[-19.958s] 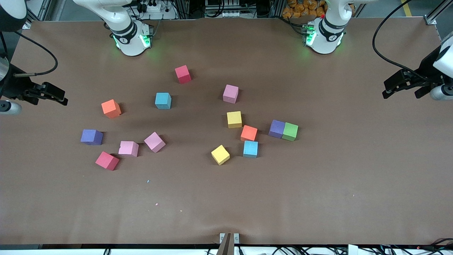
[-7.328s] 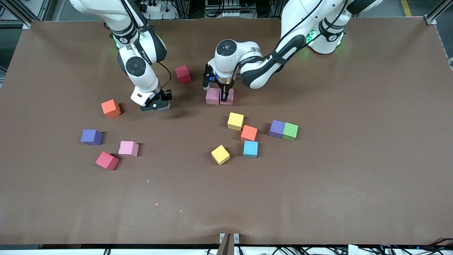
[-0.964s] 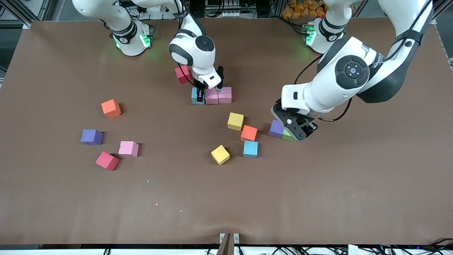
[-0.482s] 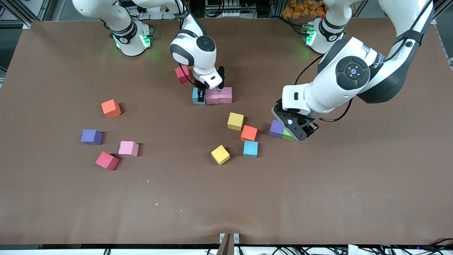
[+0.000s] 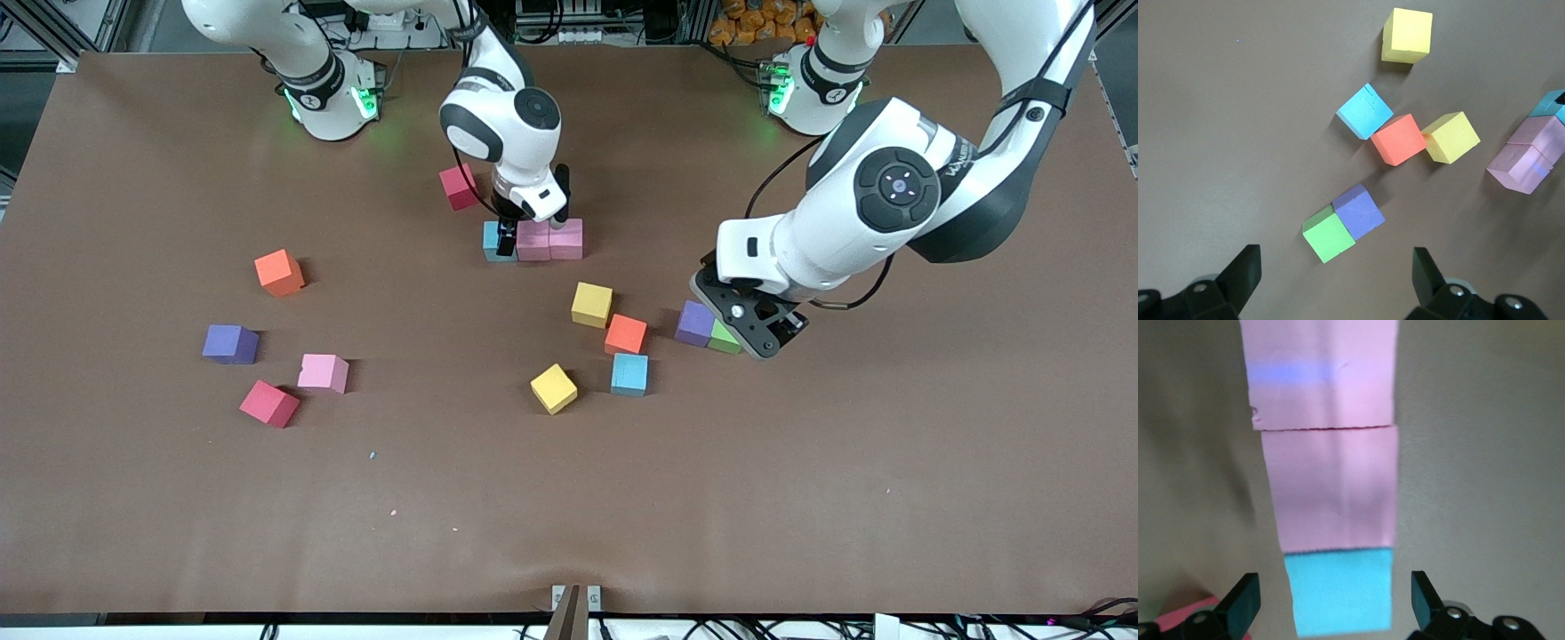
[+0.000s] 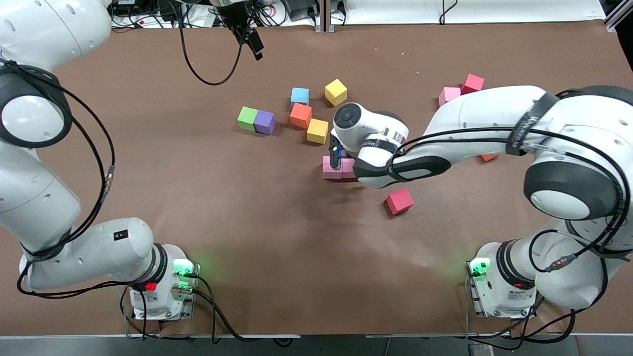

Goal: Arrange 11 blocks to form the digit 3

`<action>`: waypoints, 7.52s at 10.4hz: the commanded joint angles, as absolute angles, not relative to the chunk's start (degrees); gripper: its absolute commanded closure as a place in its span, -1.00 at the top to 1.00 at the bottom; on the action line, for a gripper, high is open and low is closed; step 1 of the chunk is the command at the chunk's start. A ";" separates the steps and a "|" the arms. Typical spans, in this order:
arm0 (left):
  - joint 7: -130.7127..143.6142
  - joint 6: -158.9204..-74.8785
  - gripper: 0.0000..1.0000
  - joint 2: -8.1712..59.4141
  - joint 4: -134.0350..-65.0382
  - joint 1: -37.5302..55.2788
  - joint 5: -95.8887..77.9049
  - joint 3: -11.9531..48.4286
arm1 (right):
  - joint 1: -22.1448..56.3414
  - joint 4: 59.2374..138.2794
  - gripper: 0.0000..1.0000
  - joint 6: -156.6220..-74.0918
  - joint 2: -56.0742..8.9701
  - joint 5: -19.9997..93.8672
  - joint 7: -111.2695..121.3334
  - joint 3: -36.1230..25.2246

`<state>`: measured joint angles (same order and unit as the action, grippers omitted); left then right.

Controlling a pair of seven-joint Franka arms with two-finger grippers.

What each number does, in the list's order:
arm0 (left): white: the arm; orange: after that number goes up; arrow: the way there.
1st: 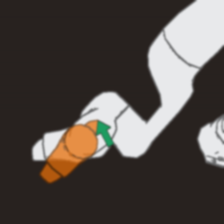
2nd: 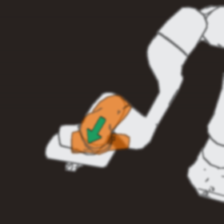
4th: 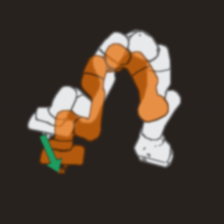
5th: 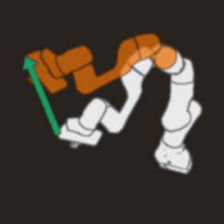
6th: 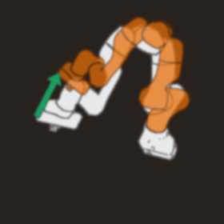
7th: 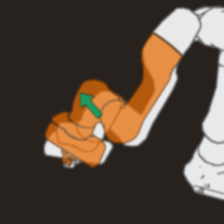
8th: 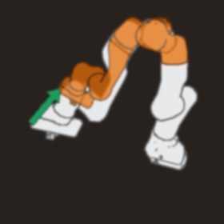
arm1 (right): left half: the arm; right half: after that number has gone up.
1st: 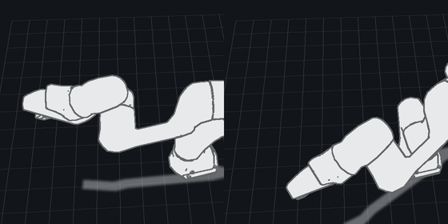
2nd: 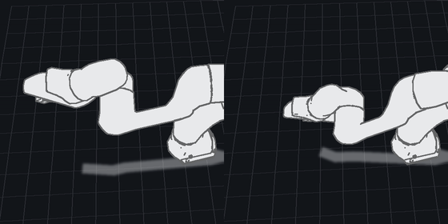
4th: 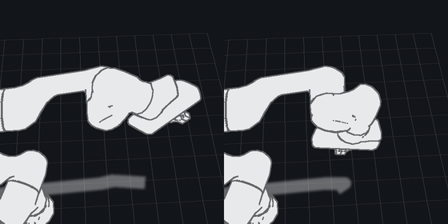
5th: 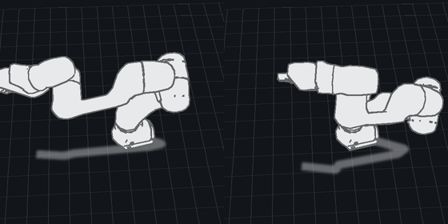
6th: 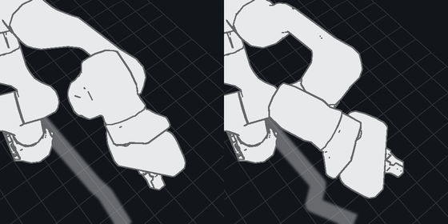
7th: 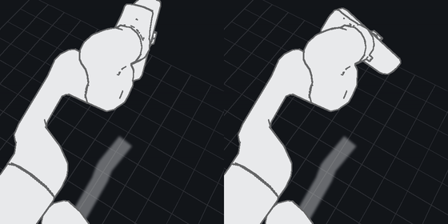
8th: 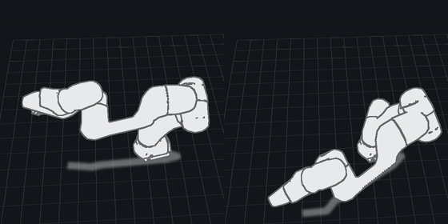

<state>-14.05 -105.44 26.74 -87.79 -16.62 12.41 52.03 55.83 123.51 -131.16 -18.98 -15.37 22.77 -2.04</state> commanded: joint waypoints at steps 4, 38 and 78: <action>-15.47 -104.41 1.00 26.54 -87.45 -17.31 10.20 52.29 | 48.36 128.75 1.00 -122.98 -6.61 -6.79 16.45 -2.55; -18.02 -104.06 1.00 26.19 -87.45 -18.98 8.44 52.29 | 48.27 144.67 -0.67 -134.48 -7.30 12.13 -16.79 -2.72; -20.65 -104.06 1.00 26.19 -87.45 -20.39 8.44 52.29 | 42.28 108.19 -0.71 -124.54 -32.61 11.43 -32.09 -1.67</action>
<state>-19.13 -104.94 26.84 -87.47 -19.78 9.40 52.06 41.78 105.37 -123.12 -33.08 10.28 -32.29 -2.41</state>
